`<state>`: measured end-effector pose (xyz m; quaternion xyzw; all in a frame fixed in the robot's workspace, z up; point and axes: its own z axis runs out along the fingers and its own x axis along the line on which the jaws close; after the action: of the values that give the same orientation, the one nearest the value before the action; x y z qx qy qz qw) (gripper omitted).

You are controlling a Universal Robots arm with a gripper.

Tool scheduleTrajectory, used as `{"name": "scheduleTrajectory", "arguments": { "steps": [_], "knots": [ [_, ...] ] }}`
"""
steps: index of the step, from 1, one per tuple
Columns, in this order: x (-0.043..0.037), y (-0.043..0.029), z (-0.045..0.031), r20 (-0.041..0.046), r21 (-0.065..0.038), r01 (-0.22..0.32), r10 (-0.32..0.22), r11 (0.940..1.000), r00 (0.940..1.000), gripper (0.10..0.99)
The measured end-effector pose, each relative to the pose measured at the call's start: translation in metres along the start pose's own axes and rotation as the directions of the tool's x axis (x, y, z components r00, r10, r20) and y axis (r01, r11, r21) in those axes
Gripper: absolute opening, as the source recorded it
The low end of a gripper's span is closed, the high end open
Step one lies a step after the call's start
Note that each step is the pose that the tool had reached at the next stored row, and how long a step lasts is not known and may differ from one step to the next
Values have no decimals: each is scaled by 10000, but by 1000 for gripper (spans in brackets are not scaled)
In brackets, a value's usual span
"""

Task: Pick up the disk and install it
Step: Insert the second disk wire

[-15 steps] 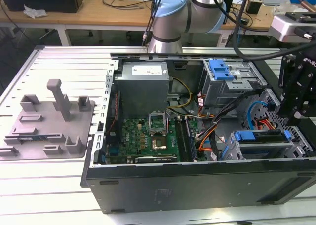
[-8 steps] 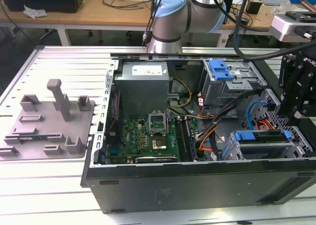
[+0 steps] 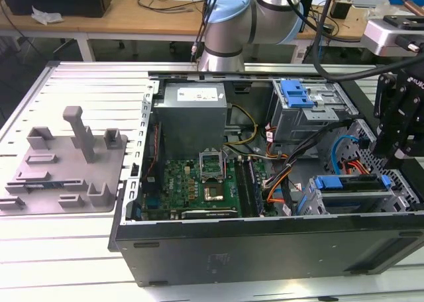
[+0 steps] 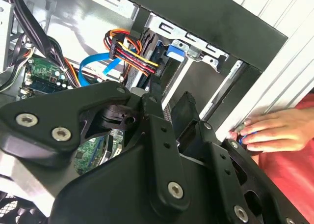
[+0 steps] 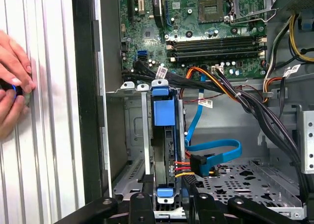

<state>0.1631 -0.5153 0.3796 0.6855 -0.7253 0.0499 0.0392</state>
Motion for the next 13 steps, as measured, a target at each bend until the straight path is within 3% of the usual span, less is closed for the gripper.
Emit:
{"name": "scheduleTrajectory", "arguments": {
  "steps": [3,6,7,8,9,10,11,13],
  "knots": [
    [-77,4,-10,-79,4,0,0,10000,10000,365],
    [-191,10,-25,-413,16,6,-5,10000,9991,365],
    [-251,11,-39,-752,2,14,-14,10000,9972,365],
    [-279,11,-49,-1035,-21,22,-24,10000,9946,365],
    [-334,13,-65,-1460,-39,31,-37,10000,9893,365],
    [-437,17,-79,-1576,-33,35,-40,10000,9875,365],
    [-473,18,-83,-1585,-24,131,-133,9999,9873,365],
    [-474,18,-83,-1635,49,729,-711,9973,9840,365]
  ]
}}
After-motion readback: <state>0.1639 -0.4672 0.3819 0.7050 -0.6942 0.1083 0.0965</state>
